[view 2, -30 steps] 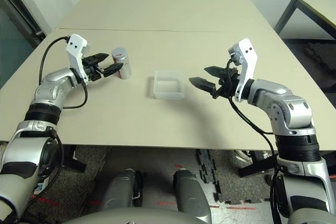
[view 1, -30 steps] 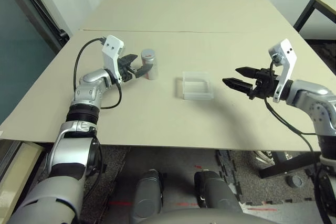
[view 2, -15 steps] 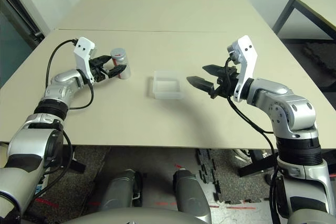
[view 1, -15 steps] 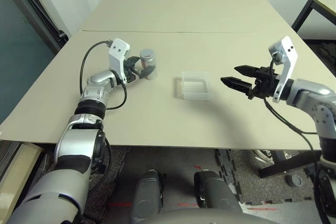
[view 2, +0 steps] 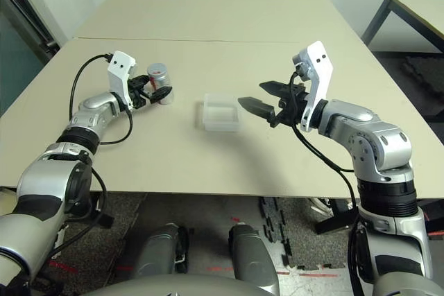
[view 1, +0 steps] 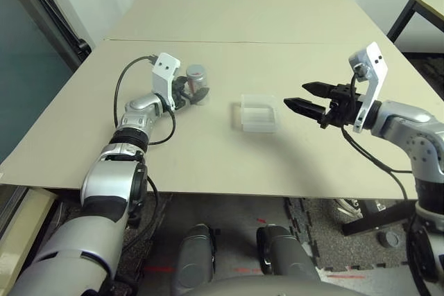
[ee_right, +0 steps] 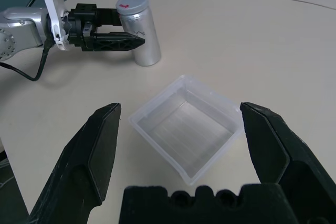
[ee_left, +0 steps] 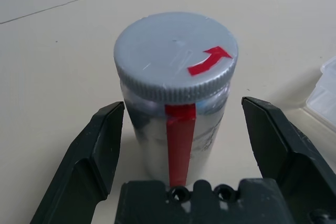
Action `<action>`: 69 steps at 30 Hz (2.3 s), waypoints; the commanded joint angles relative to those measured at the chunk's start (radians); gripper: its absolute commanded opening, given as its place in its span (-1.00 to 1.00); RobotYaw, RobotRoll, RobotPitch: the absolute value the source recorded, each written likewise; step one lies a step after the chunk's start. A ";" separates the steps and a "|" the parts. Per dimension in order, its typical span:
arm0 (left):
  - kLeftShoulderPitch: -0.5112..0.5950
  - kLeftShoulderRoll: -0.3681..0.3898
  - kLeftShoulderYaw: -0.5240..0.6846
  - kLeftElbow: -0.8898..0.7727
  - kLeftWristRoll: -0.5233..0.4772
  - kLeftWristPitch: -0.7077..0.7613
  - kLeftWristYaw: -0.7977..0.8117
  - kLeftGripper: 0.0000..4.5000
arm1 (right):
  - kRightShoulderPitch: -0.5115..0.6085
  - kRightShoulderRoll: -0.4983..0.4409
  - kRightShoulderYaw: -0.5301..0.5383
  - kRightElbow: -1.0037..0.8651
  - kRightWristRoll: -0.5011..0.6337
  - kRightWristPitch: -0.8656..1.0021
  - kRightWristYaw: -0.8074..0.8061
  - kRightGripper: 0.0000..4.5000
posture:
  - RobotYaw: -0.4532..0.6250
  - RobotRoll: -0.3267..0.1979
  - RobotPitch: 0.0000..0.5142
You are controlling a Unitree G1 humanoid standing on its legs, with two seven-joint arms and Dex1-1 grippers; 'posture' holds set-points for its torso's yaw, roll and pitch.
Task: Pour the medicine from the bottle into the box.
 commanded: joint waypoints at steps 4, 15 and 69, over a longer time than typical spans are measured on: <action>-0.033 -0.014 0.007 0.052 0.028 -0.013 0.034 0.99 | -0.001 -0.001 -0.008 -0.026 0.013 0.011 -0.013 1.00 | -0.43 0.25 -0.67; -0.020 -0.016 0.016 0.087 0.047 -0.012 0.096 0.58 | -0.023 0.013 0.003 -0.008 0.006 -0.002 -0.017 1.00 | -0.41 0.25 -0.72; 0.014 -0.012 -0.209 -0.591 -0.044 0.300 -0.704 0.09 | -0.346 0.026 0.207 0.135 -0.065 -0.033 0.269 1.00 | -0.21 0.25 -0.77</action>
